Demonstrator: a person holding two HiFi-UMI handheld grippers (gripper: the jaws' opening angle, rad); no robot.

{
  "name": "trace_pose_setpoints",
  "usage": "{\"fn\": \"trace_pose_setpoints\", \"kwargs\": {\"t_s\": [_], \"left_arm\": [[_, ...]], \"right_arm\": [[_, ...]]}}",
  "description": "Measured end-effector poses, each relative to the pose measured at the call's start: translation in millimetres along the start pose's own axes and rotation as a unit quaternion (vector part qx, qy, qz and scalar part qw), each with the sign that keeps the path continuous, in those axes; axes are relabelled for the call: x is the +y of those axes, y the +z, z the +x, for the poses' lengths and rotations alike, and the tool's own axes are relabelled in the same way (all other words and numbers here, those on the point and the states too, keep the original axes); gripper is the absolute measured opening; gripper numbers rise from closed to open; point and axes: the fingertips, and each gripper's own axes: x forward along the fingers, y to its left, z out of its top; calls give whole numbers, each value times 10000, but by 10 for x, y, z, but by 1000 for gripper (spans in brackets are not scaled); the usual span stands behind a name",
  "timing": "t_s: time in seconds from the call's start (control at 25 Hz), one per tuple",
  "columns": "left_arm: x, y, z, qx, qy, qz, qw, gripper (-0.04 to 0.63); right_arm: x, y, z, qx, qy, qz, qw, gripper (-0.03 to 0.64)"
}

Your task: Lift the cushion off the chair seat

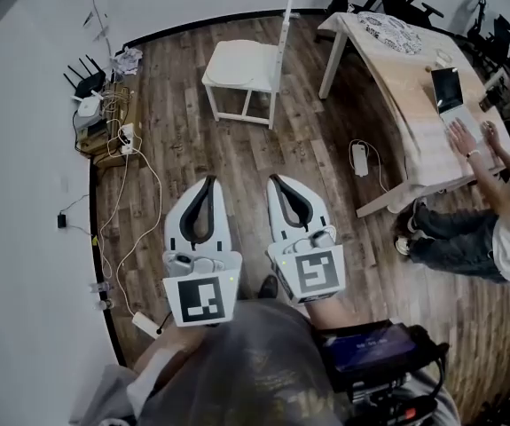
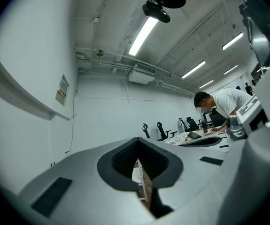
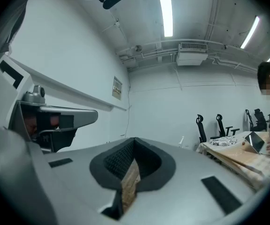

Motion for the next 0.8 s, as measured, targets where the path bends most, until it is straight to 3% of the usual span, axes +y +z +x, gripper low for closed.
{"fn": "trace_pose_setpoints", "kwargs": {"t_s": [0.44, 0.8], "left_arm": [[-19, -250, 158, 250, 8, -14, 9997, 6], [609, -546, 960, 313, 8, -161, 9994, 6]], "right_arm": [[-132, -290, 186, 61, 175, 379, 9991, 8], [-222, -474, 1194, 247, 180, 390, 9988, 8]]}}
